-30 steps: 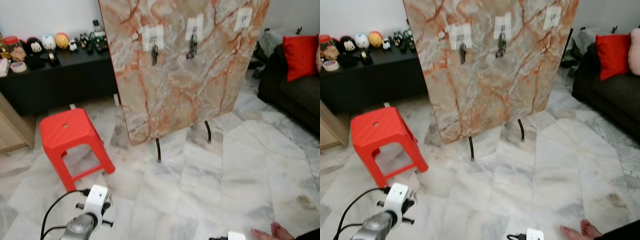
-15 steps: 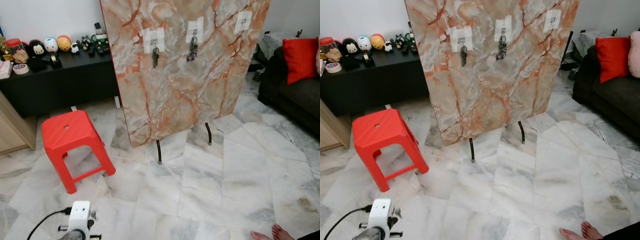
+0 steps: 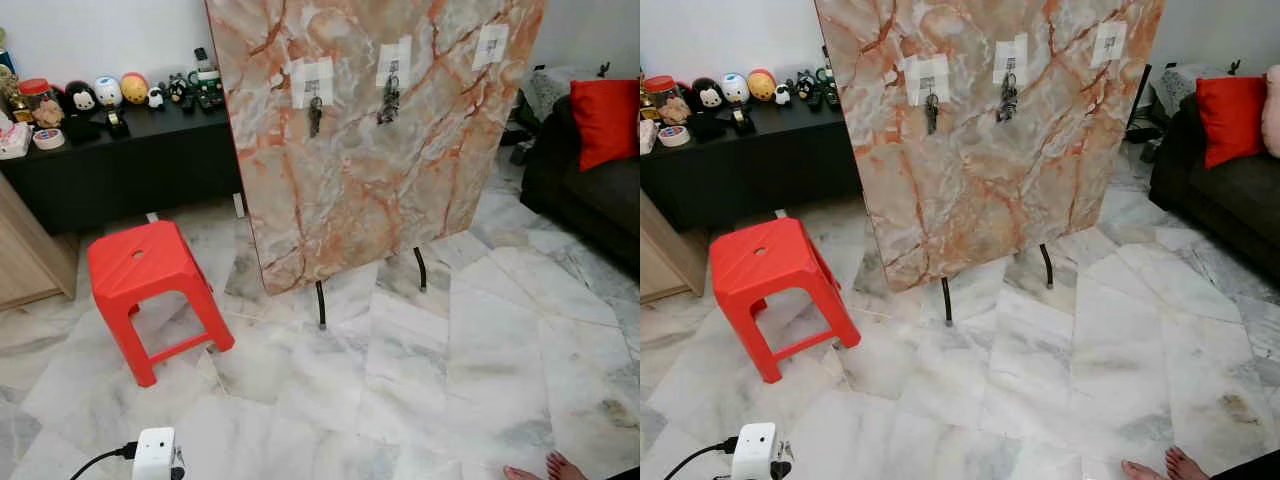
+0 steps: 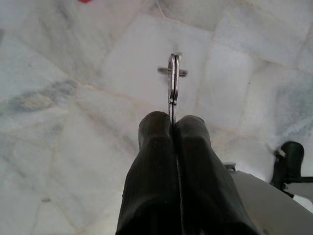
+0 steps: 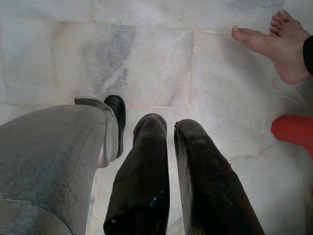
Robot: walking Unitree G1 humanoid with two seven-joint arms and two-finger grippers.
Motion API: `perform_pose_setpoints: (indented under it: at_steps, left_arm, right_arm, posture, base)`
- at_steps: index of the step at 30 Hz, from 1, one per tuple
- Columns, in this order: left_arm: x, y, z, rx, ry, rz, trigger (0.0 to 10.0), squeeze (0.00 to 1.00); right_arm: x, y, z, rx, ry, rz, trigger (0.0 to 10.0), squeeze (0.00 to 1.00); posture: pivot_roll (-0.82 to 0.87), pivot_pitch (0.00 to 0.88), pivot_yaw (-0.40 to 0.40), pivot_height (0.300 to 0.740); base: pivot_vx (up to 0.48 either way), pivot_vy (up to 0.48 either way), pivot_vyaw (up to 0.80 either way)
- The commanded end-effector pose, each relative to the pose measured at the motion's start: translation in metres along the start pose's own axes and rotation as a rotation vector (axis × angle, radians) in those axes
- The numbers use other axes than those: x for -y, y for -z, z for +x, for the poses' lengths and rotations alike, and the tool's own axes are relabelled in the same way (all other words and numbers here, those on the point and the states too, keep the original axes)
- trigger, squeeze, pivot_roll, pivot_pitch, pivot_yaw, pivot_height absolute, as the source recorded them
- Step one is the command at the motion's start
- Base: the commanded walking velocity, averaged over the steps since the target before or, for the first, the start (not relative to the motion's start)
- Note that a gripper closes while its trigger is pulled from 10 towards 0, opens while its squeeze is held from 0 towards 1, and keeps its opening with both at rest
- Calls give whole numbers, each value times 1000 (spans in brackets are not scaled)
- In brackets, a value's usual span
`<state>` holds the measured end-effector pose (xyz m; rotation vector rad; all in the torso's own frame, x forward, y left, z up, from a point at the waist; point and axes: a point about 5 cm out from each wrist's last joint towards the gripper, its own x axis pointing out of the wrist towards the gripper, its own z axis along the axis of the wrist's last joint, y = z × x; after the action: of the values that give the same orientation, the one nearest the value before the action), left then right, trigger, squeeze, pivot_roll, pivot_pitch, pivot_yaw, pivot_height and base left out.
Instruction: Hang keys on a hook
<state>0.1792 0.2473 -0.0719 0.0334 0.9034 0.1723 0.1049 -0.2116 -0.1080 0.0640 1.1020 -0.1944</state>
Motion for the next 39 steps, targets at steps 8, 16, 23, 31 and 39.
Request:
perform_pose_setpoints:
  at_steps: [8, 16, 23, 31, 39]
  left_arm:
    - [0, 9, -2, -22, 8, -20, 10000, 0]
    - [-2, 10, -2, -25, 7, -22, 10000, 0]
    - [0, 11, -2, -32, 9, -16, 10000, 0]
    - [2, 10, -1, -35, 3, -33, 10000, 0]
    - [4, 13, -2, -46, 14, -46, 10000, 0]
  right_arm:
    - [-3, 4, 0, -10, -14, 13, 10000, 0]
    - [-2, 6, -1, -18, -10, 20, 10000, 0]
    - [-1, 8, -1, -26, -15, 0, 10000, 0]
    - [0, 3, 0, -14, -26, -21, 10000, 0]
    - [0, 0, 0, -15, -27, -32, 10000, 0]
  posture:
    - [31, 0, -19, 740]
    - [29, 0, -13, 740]
    - [31, 0, -14, 740]
    - [37, 0, -24, 740]
    - [41, 0, -33, 740]
  base:
    - [0, 0, 0]
    - [0, 0, 0]
    - [0, 0, 0]
    - [168, 0, 0]
    - [309, 0, 0]
